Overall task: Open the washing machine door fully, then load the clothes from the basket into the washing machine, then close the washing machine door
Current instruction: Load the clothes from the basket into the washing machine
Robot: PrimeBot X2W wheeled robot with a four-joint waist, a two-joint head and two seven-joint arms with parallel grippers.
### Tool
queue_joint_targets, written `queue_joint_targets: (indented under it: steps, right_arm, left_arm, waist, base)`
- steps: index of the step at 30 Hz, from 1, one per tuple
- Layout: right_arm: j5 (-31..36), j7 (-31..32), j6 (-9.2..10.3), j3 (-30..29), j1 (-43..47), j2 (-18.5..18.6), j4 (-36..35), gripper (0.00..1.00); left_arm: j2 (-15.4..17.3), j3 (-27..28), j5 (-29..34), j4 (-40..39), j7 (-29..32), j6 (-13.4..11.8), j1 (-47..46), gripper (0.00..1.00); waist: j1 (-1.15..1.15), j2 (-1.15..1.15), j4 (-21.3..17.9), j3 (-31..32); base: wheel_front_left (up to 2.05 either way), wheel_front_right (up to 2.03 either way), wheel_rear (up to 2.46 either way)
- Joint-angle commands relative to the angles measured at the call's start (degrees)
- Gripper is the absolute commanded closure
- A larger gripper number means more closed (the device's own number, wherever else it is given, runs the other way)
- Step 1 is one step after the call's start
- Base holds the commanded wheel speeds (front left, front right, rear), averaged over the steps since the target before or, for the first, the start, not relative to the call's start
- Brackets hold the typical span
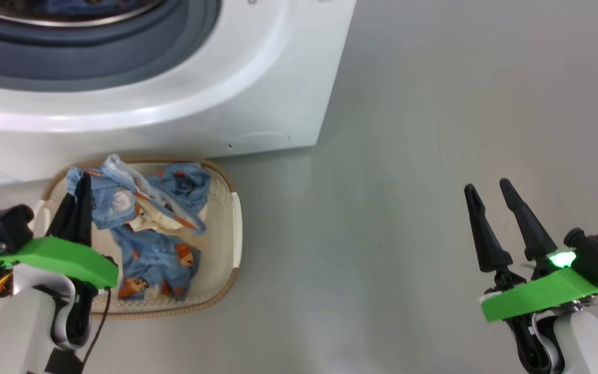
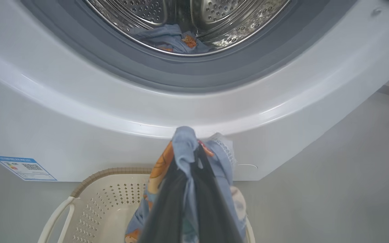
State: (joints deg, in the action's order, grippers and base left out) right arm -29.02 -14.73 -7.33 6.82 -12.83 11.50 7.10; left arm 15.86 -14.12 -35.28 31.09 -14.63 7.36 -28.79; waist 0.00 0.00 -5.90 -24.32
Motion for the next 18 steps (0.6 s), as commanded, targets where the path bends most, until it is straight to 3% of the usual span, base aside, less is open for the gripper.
queue_joint_targets:
  steps: [1,18]
  right_arm:
    - [-0.78,-0.27,-0.16,0.74,1.85,0.94,-1.04,0.00]
    - [-0.73,-0.27,-0.16,-2.57,7.19,2.18,-1.17,0.00]
  left_arm:
    - [1.79,3.13,1.64,-2.68,-0.37,0.13,1.22,1.00]
    - [-1.69,15.38,13.53,-21.16,-0.37,0.13,15.77,1.00]
  waist:
    - [0.00,0.00,1.33,3.37]
    - [0.00,0.00,2.20,8.69]
  base:
    - [0.00,0.00,0.00]
    - [0.00,0.00,0.00]
